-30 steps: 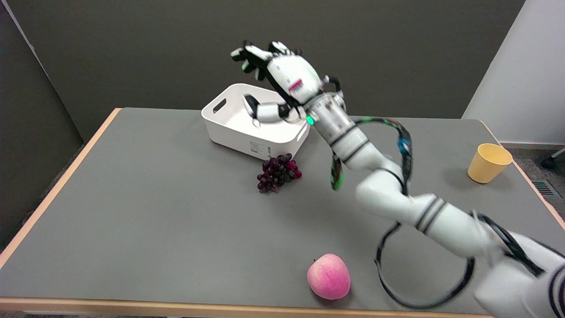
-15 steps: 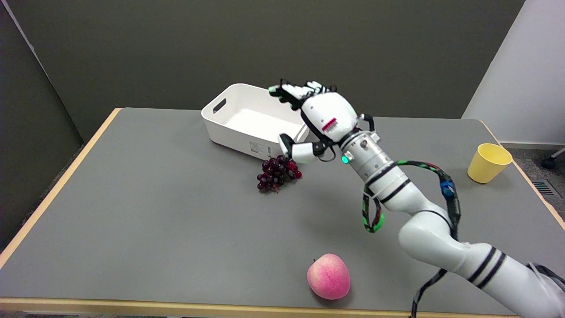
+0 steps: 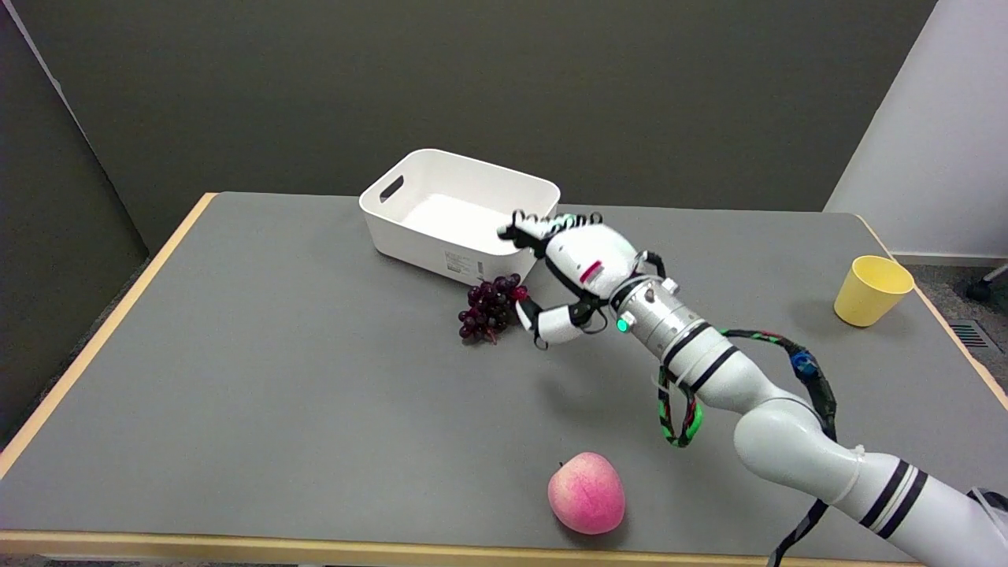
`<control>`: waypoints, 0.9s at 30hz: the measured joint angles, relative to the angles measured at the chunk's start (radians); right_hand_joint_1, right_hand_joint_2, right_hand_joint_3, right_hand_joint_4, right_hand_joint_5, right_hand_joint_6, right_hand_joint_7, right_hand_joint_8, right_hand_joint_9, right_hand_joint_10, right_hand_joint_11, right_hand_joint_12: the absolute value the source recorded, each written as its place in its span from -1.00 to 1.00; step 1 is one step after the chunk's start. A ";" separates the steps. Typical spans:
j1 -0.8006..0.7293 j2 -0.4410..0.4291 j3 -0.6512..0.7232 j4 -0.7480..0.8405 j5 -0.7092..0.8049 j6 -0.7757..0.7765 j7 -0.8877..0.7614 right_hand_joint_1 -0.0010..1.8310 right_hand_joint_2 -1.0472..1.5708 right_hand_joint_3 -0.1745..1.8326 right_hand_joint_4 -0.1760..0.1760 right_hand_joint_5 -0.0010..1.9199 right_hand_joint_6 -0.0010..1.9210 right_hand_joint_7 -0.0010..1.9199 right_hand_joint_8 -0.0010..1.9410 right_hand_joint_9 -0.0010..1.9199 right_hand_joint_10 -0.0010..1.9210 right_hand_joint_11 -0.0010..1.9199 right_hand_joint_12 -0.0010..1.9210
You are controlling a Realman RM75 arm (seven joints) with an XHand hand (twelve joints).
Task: Pick up the grape.
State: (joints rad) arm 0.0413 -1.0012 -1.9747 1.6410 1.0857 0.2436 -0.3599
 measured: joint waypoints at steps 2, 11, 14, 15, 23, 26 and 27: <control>0.001 0.002 -0.012 -0.012 0.029 -0.006 -0.032 -0.01 0.32 0.16 -0.16 -0.73 -0.51 -0.56 -0.46 -0.56 0.05 -0.64 0.88; 0.019 0.006 -0.053 -0.054 0.122 -0.021 -0.131 -0.01 0.32 0.17 -0.15 -0.73 -0.51 -0.57 -0.48 -0.56 0.03 -0.68 0.85; 0.027 0.007 -0.063 -0.065 0.139 -0.025 -0.149 -0.01 0.32 0.17 -0.13 -0.73 -0.51 -0.57 -0.48 -0.57 0.03 -0.68 0.84; 0.030 0.007 -0.067 -0.068 0.145 -0.025 -0.154 -0.01 0.32 0.17 -0.13 -0.73 -0.51 -0.57 -0.48 -0.57 0.03 -0.68 0.84; 0.072 0.003 -0.105 -0.105 0.175 -0.032 -0.184 -0.01 0.32 0.17 -0.06 -0.72 -0.50 -0.56 -0.49 -0.56 0.02 -0.67 0.81; 0.096 -0.002 -0.121 -0.127 0.183 -0.035 -0.186 -0.01 0.32 0.17 0.00 -0.72 -0.50 -0.56 -0.49 -0.56 0.01 -0.67 0.81; 0.106 -0.004 -0.128 -0.135 0.185 -0.036 -0.186 -0.01 0.32 0.17 0.01 -0.72 -0.50 -0.56 -0.50 -0.56 0.01 -0.67 0.80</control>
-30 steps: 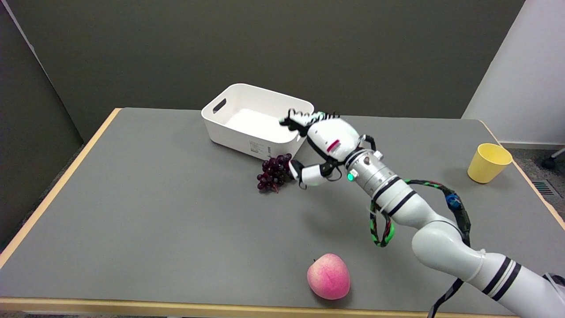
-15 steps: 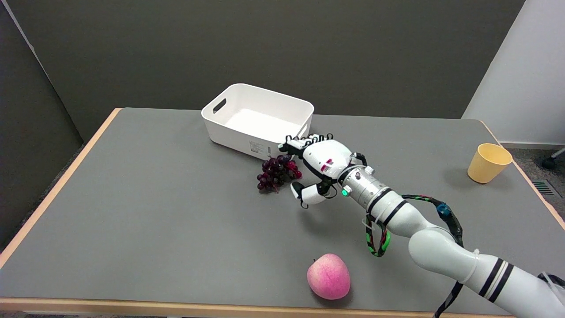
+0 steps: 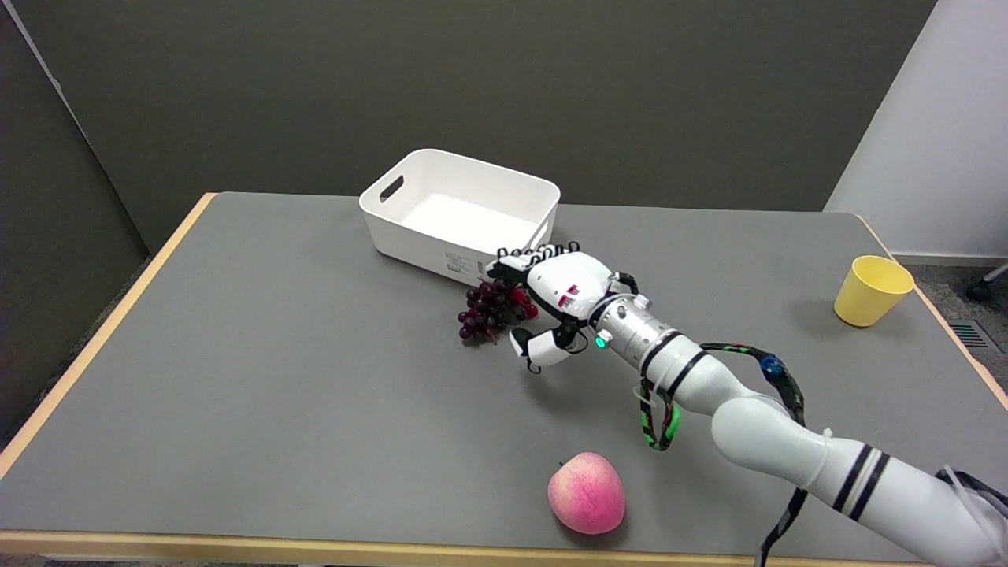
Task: Pick up the grape.
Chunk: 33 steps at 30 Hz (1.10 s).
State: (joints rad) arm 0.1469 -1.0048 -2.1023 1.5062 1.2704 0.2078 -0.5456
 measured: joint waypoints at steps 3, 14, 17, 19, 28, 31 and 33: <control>0.030 -0.007 -0.021 -0.027 0.005 -0.002 0.006 -0.01 0.32 0.17 0.03 -0.72 -0.50 -0.56 -0.50 -0.56 0.01 -0.66 0.80; 0.142 -0.033 -0.101 -0.126 0.016 -0.007 0.050 -0.02 0.32 0.17 0.13 -0.71 -0.48 -0.55 -0.51 -0.56 0.00 -0.62 0.76; 0.162 -0.038 -0.115 -0.146 0.018 -0.008 0.064 -0.02 0.32 0.17 0.15 -0.71 -0.48 -0.55 -0.51 -0.56 0.00 -0.59 0.75; 0.172 -0.041 -0.123 -0.157 0.019 -0.008 0.071 -0.02 0.32 0.17 0.17 -0.71 -0.47 -0.54 -0.51 -0.56 0.00 -0.58 0.74; 0.203 -0.050 -0.145 -0.198 0.022 -0.009 0.101 -0.03 0.31 0.17 0.22 -0.70 -0.46 -0.54 -0.51 -0.56 0.00 -0.52 0.73; 0.210 -0.053 -0.150 -0.210 0.022 -0.010 0.113 -0.03 0.31 0.17 0.23 -0.70 -0.46 -0.53 -0.51 -0.56 0.00 -0.52 0.72; 0.214 -0.054 -0.152 -0.217 0.022 -0.010 0.120 -0.03 0.31 0.17 0.24 -0.70 -0.45 -0.53 -0.51 -0.56 0.00 -0.52 0.72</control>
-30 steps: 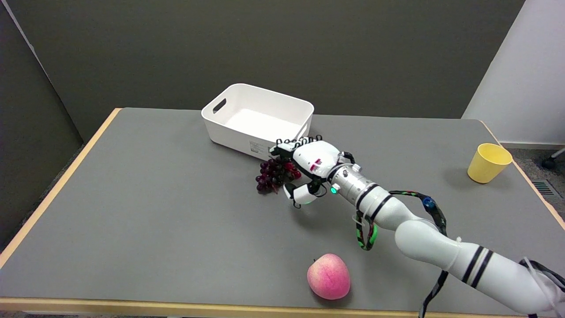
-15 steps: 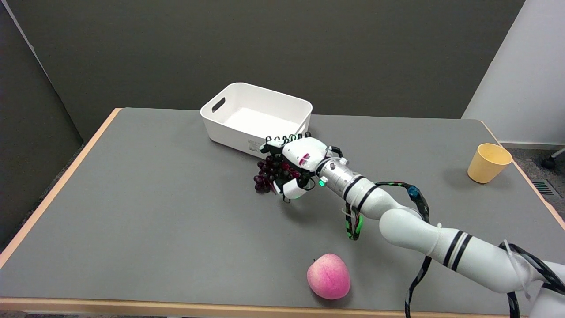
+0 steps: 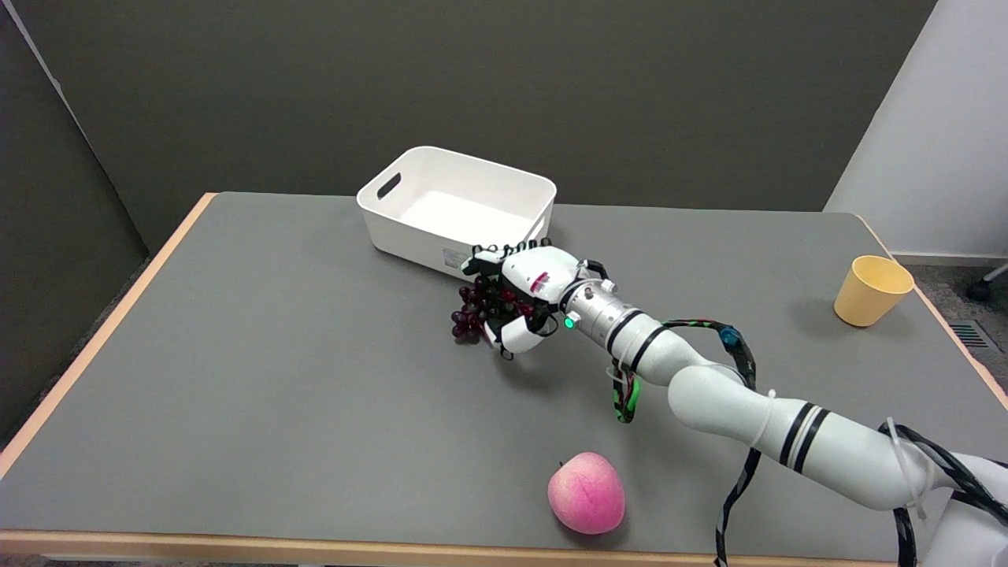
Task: Pick up the grape.
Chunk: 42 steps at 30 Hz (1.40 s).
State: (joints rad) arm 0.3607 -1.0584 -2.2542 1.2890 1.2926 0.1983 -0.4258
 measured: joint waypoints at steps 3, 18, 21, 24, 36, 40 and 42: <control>0.006 -0.001 -0.003 -0.010 0.000 -0.001 0.008 -0.03 0.31 0.17 0.25 -0.70 -0.45 -0.53 -0.51 -0.56 0.01 -0.51 0.72; 0.024 -0.007 -0.016 -0.046 0.001 -0.002 0.061 -0.01 0.30 0.18 0.24 -0.71 -0.48 -0.57 -0.54 -0.61 -0.05 -0.59 0.65; 0.025 -0.008 -0.017 -0.050 0.001 -0.005 0.071 -0.06 0.28 0.17 0.25 -0.73 -0.51 -0.63 -0.61 -0.68 -0.13 -0.68 0.57; 0.026 -0.009 -0.017 -0.054 0.001 -0.011 0.081 -0.17 0.27 0.19 0.25 -0.78 -0.53 -0.72 -0.64 -0.75 -0.23 -0.75 0.48; 0.024 -0.009 -0.015 -0.060 0.002 -0.038 0.100 -0.26 0.23 0.11 0.17 -0.88 -0.65 -0.89 -0.75 -0.91 -0.31 -0.81 0.44; 0.021 -0.010 -0.015 -0.060 0.002 -0.043 0.103 -0.25 0.23 0.12 0.16 -0.89 -0.65 -0.87 -0.73 -0.88 -0.29 -0.79 0.47; 0.019 -0.010 -0.015 -0.059 0.002 -0.045 0.104 -0.20 0.24 0.13 0.13 -0.85 -0.61 -0.80 -0.69 -0.82 -0.25 -0.74 0.52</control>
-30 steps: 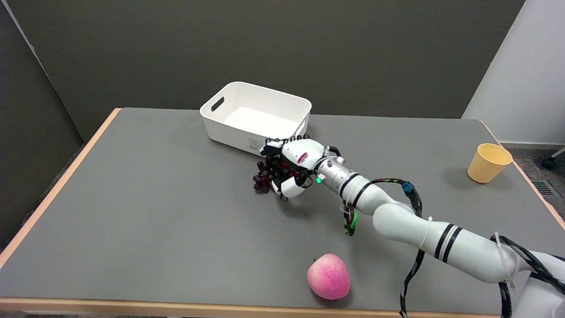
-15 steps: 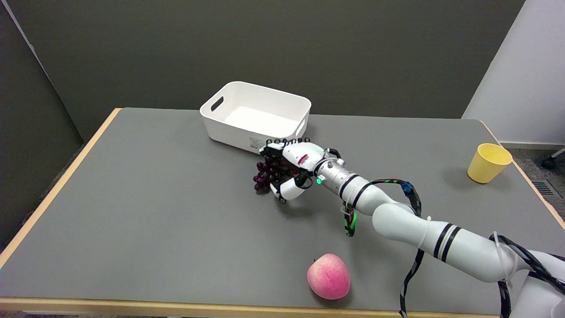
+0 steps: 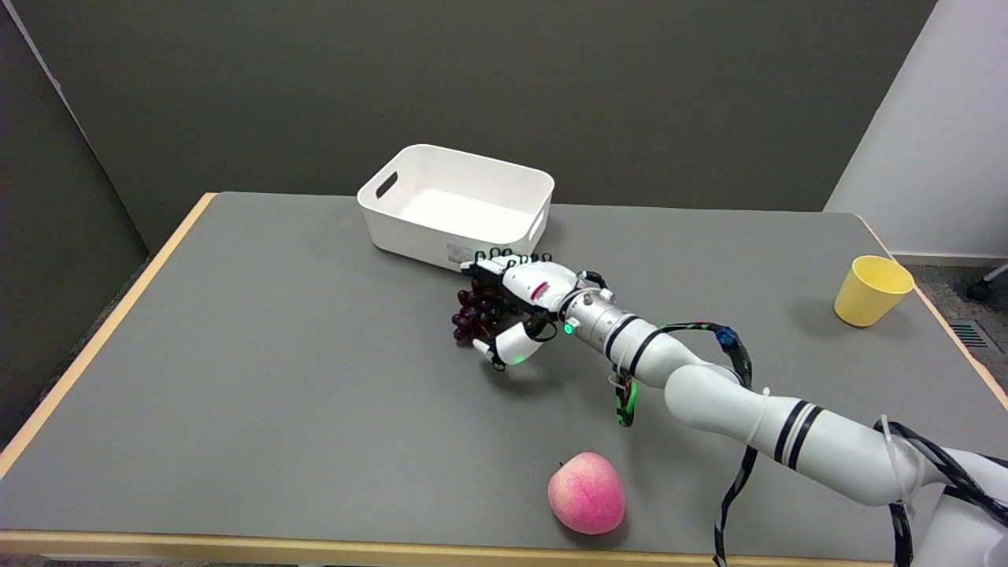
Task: Pick up the grape.
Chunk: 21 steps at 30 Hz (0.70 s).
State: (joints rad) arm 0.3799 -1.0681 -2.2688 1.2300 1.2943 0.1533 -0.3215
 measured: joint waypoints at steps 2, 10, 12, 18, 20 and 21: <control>-0.002 0.000 0.001 0.001 -0.001 -0.001 0.001 -0.16 0.26 0.14 0.11 -0.80 -0.59 -0.71 -0.66 -0.75 -0.17 -0.67 0.58; -0.013 -0.002 -0.002 0.006 -0.002 0.008 0.004 0.02 0.34 0.12 0.15 -0.62 -0.23 -0.34 -0.20 -0.42 0.19 -0.43 0.74; -0.016 -0.002 -0.003 0.009 -0.002 0.015 0.004 0.10 0.40 0.00 0.18 -0.58 -0.09 -0.29 -0.02 -0.36 0.23 -0.41 0.78; -0.023 -0.002 -0.005 0.014 -0.001 0.040 0.006 0.23 0.77 -0.70 -0.62 -0.47 0.63 -0.22 0.66 -0.18 0.41 -0.62 1.00; -0.025 -0.003 -0.006 0.015 -0.001 0.048 0.006 0.26 0.69 -0.49 -0.98 -0.38 0.65 -0.32 0.67 -0.19 0.59 -0.70 1.00; -0.026 -0.003 -0.007 0.015 -0.001 0.050 0.006 0.26 0.68 -0.46 -1.00 -0.38 0.66 -0.33 0.68 -0.18 0.63 -0.71 1.00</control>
State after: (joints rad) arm 0.3535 -1.0709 -2.2759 1.2448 1.2930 0.2033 -0.3157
